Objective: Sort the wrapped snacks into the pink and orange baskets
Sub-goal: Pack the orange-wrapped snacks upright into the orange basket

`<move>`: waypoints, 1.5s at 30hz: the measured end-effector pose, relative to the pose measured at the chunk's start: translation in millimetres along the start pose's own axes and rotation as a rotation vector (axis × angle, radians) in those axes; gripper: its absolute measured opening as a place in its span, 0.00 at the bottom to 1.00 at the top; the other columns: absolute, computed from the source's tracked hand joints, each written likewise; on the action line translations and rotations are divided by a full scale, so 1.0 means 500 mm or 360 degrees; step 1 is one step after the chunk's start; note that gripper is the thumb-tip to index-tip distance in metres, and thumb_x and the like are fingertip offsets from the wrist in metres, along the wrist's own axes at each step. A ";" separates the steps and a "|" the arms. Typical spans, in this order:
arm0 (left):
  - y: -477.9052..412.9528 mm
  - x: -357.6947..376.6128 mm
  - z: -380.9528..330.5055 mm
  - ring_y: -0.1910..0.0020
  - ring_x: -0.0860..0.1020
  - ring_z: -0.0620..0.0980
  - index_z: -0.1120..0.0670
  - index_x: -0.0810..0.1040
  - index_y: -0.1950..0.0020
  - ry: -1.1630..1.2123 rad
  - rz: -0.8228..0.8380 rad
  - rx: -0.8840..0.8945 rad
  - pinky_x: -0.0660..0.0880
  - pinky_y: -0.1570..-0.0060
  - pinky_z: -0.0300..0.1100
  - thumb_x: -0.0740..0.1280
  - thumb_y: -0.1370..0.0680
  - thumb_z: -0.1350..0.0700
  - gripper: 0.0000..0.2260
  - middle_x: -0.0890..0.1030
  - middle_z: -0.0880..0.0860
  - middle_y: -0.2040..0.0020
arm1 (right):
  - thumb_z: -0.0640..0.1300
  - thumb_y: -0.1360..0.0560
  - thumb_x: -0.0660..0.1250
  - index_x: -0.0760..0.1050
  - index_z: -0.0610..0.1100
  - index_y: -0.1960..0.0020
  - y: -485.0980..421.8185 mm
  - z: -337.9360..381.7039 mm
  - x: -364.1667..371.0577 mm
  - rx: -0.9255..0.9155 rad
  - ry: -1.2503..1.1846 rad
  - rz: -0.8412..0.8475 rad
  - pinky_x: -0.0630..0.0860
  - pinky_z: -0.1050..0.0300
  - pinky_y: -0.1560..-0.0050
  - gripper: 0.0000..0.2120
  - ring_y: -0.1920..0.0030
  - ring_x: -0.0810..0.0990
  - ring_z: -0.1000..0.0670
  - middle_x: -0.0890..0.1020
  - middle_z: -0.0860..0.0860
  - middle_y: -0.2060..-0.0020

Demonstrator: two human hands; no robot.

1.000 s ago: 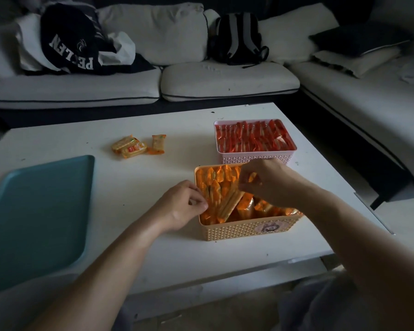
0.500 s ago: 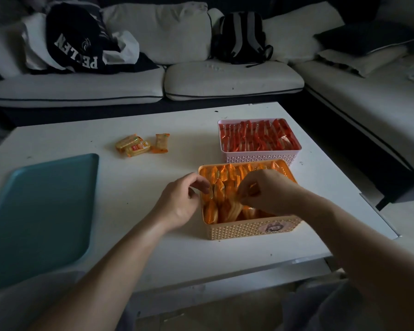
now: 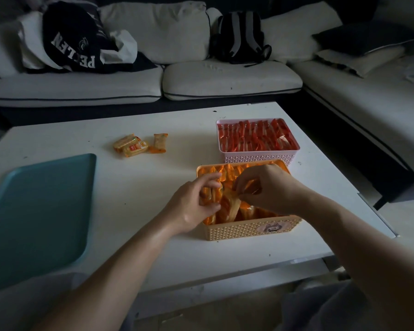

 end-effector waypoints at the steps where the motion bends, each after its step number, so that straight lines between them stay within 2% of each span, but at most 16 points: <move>1: -0.002 0.009 -0.007 0.43 0.76 0.45 0.41 0.69 0.26 -0.0015 0.0025 0.0015 0.72 0.51 0.31 0.74 0.22 0.56 0.28 0.77 0.41 0.37 | 0.41 0.25 0.75 0.84 0.48 0.51 0.000 0.006 -0.004 -0.0013 -0.0010 -0.0014 0.80 0.69 0.55 0.04 0.55 0.83 0.60 0.81 0.60 0.54; 3: -0.008 0.022 -0.018 0.41 0.75 0.44 0.42 0.71 0.27 -0.0007 -0.0005 0.0038 0.69 0.50 0.28 0.74 0.22 0.55 0.26 0.78 0.44 0.38 | 0.40 0.25 0.74 0.83 0.49 0.51 0.001 0.010 -0.007 -0.0012 -0.0034 -0.0035 0.79 0.70 0.56 0.05 0.56 0.81 0.62 0.80 0.61 0.54; 5: -0.013 0.024 -0.022 0.43 0.78 0.45 0.44 0.76 0.35 0.0010 -0.0128 0.0032 0.69 0.52 0.25 0.76 0.24 0.52 0.19 0.80 0.43 0.43 | 0.40 0.25 0.74 0.79 0.51 0.51 -0.001 0.005 -0.007 0.0039 -0.0066 -0.0088 0.79 0.68 0.58 0.08 0.55 0.81 0.60 0.79 0.60 0.53; 7: -0.012 0.024 -0.021 0.47 0.81 0.45 0.45 0.77 0.42 -0.0012 -0.0230 -0.0013 0.75 0.52 0.31 0.77 0.26 0.48 0.16 0.82 0.42 0.48 | 0.45 0.24 0.74 0.77 0.52 0.46 -0.005 -0.007 -0.003 0.0131 -0.0082 -0.0131 0.77 0.67 0.59 0.09 0.54 0.81 0.57 0.78 0.60 0.52; 10: -0.004 0.031 -0.026 0.50 0.81 0.46 0.45 0.73 0.44 -0.0275 -0.0294 -0.0054 0.80 0.51 0.44 0.77 0.28 0.42 0.20 0.82 0.42 0.49 | 0.50 0.22 0.72 0.78 0.49 0.37 -0.016 -0.015 0.023 0.0138 -0.0040 -0.0004 0.79 0.68 0.61 0.15 0.55 0.82 0.57 0.82 0.56 0.49; 12: -0.001 0.036 -0.030 0.48 0.80 0.47 0.45 0.72 0.41 -0.0384 -0.0244 -0.0071 0.79 0.50 0.46 0.78 0.30 0.39 0.24 0.82 0.43 0.46 | 0.45 0.21 0.70 0.80 0.49 0.36 -0.024 -0.012 0.042 0.0087 0.0021 0.0085 0.81 0.66 0.58 0.13 0.54 0.83 0.57 0.84 0.54 0.47; 15: -0.001 0.034 -0.021 0.46 0.77 0.44 0.45 0.72 0.35 -0.0446 0.0002 -0.0093 0.74 0.50 0.41 0.79 0.31 0.40 0.29 0.80 0.44 0.41 | 0.38 0.22 0.70 0.82 0.47 0.40 -0.036 -0.017 0.051 0.0101 0.0029 0.0133 0.83 0.59 0.53 0.12 0.52 0.83 0.55 0.85 0.54 0.48; 18: 0.007 0.017 -0.024 0.44 0.75 0.46 0.45 0.76 0.39 -0.0595 0.0089 0.0072 0.73 0.50 0.43 0.78 0.28 0.45 0.20 0.76 0.42 0.46 | 0.36 0.23 0.71 0.83 0.46 0.47 -0.045 -0.013 0.058 0.0112 -0.0009 0.0139 0.83 0.60 0.53 0.08 0.54 0.82 0.55 0.83 0.55 0.54; 21: 0.013 0.019 -0.022 0.39 0.70 0.46 0.43 0.79 0.42 -0.0560 0.0089 0.0213 0.74 0.43 0.47 0.76 0.26 0.48 0.14 0.76 0.42 0.40 | 0.36 0.23 0.70 0.81 0.47 0.47 -0.050 -0.002 0.077 0.0107 -0.0016 0.0161 0.80 0.64 0.56 0.08 0.52 0.82 0.54 0.82 0.55 0.54; 24: 0.006 0.023 -0.016 0.38 0.67 0.45 0.40 0.82 0.43 -0.0744 0.0120 0.0210 0.71 0.42 0.44 0.71 0.24 0.41 0.11 0.74 0.41 0.38 | 0.33 0.23 0.69 0.78 0.51 0.47 -0.047 -0.007 0.066 0.0104 -0.0104 0.0262 0.80 0.64 0.56 0.13 0.53 0.81 0.59 0.80 0.59 0.54; 27: -0.007 0.025 -0.012 0.40 0.65 0.43 0.40 0.85 0.46 -0.0911 0.0180 0.0185 0.67 0.47 0.41 0.64 0.22 0.35 0.15 0.71 0.38 0.43 | 0.33 0.23 0.68 0.78 0.50 0.48 -0.035 -0.038 -0.003 0.0187 -0.0096 0.0072 0.76 0.69 0.60 0.12 0.56 0.80 0.61 0.79 0.60 0.56; 30: -0.014 0.028 -0.013 0.42 0.66 0.44 0.41 0.86 0.50 -0.0864 0.0134 0.0168 0.70 0.47 0.42 0.64 0.21 0.38 0.13 0.72 0.40 0.46 | 0.43 0.22 0.72 0.82 0.50 0.47 -0.011 -0.054 -0.021 0.0178 0.0092 0.0072 0.75 0.69 0.58 0.06 0.53 0.81 0.59 0.82 0.58 0.52; 33: -0.017 0.027 -0.008 0.41 0.66 0.44 0.42 0.86 0.49 -0.0814 0.0132 0.0106 0.72 0.44 0.45 0.66 0.21 0.42 0.10 0.71 0.41 0.46 | 0.50 0.24 0.74 0.80 0.53 0.39 0.006 -0.058 0.029 0.0171 0.0428 0.0293 0.79 0.66 0.56 0.14 0.51 0.80 0.58 0.81 0.57 0.44; 38: -0.014 0.025 -0.001 0.40 0.67 0.45 0.42 0.86 0.48 -0.0735 0.0133 0.0077 0.71 0.41 0.47 0.67 0.21 0.46 0.08 0.71 0.43 0.46 | 0.43 0.24 0.72 0.78 0.56 0.38 -0.002 -0.050 0.056 0.0019 0.0809 0.0222 0.83 0.59 0.56 0.17 0.45 0.81 0.53 0.79 0.54 0.39; 42: -0.017 0.022 0.004 0.41 0.68 0.45 0.42 0.86 0.51 -0.0645 0.0098 0.0048 0.71 0.42 0.45 0.67 0.21 0.48 0.07 0.72 0.43 0.47 | 0.48 0.23 0.73 0.82 0.52 0.45 -0.011 -0.057 0.015 0.0148 0.0568 0.0131 0.83 0.57 0.53 0.07 0.50 0.81 0.54 0.81 0.55 0.45; 45: -0.020 0.023 0.006 0.42 0.68 0.45 0.41 0.86 0.51 -0.0630 0.0090 0.0026 0.70 0.43 0.44 0.67 0.20 0.48 0.08 0.73 0.43 0.47 | 0.51 0.25 0.74 0.82 0.48 0.53 -0.013 -0.074 -0.022 0.0350 0.0313 -0.0030 0.80 0.60 0.59 0.07 0.58 0.81 0.55 0.83 0.53 0.55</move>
Point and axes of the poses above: each hand's wrist, its own y-axis away from the middle knuckle, its own x-axis out of the palm, z = x × y, the point moved 7 cm from there along -y, towards the middle knuckle
